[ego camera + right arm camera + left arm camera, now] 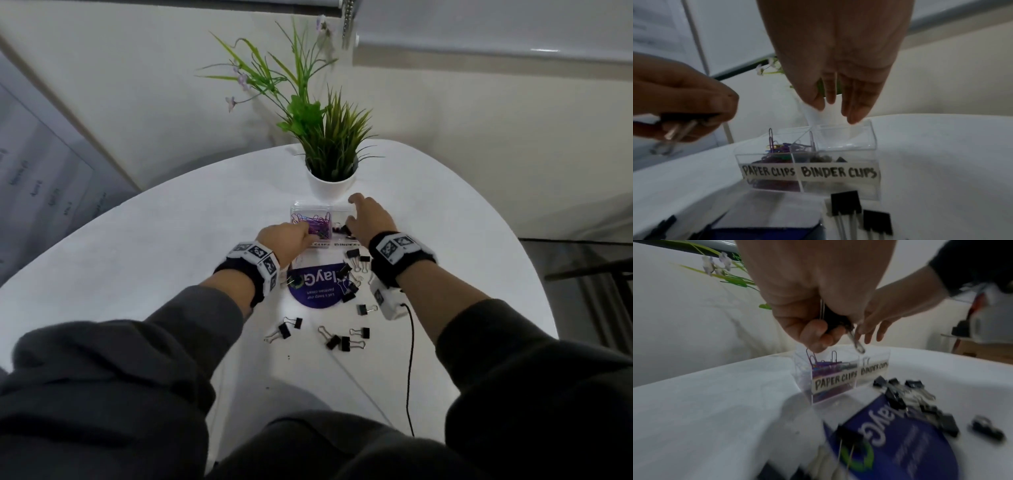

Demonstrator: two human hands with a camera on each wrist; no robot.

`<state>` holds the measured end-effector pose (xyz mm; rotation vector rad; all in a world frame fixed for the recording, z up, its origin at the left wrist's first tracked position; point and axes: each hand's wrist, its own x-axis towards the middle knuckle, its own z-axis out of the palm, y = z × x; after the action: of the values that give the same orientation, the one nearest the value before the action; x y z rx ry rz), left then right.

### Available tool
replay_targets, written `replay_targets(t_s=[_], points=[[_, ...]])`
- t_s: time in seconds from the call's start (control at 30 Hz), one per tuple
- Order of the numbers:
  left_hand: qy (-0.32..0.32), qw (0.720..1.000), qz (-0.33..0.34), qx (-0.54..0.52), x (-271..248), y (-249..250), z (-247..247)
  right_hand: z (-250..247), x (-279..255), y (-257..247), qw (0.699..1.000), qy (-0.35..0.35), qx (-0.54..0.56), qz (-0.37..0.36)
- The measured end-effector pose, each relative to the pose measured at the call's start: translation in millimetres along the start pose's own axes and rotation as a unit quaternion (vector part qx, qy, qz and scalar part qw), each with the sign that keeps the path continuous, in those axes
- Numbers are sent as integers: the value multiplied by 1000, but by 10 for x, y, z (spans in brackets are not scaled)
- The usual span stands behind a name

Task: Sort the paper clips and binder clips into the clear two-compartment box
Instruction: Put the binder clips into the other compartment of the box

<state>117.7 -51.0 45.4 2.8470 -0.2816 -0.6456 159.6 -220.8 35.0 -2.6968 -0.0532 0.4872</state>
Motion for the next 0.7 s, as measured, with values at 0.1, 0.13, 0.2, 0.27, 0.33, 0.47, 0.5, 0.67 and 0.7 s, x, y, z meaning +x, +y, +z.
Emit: replay_targets(t_s=[0.1,0.13,0.2,0.27,0.33,0.47,0.5,0.67,0.7], points=[[14,999,10,-48,213,109,-71,-10,-140,225,995,83,35,36],[17,998,14,-62,286,168,-85,14,-204,323,995,79,34,55],[19,996,23,-83,430,291,-100,118,-334,515,996,36,18,82],[18,994,30,-107,564,397,-87,248,-455,662,996,-14,1,90],[14,990,35,-133,688,473,-42,360,-560,760,995,-49,-19,83],[9,989,33,-141,791,519,21,506,-699,806,995,-72,-52,42],[18,990,40,-134,780,518,30,532,-716,807,995,-71,-56,30],[44,989,94,-106,688,500,146,630,-708,783,992,-67,-107,-12],[50,989,101,-95,685,498,157,646,-694,779,992,-66,-108,-12]])
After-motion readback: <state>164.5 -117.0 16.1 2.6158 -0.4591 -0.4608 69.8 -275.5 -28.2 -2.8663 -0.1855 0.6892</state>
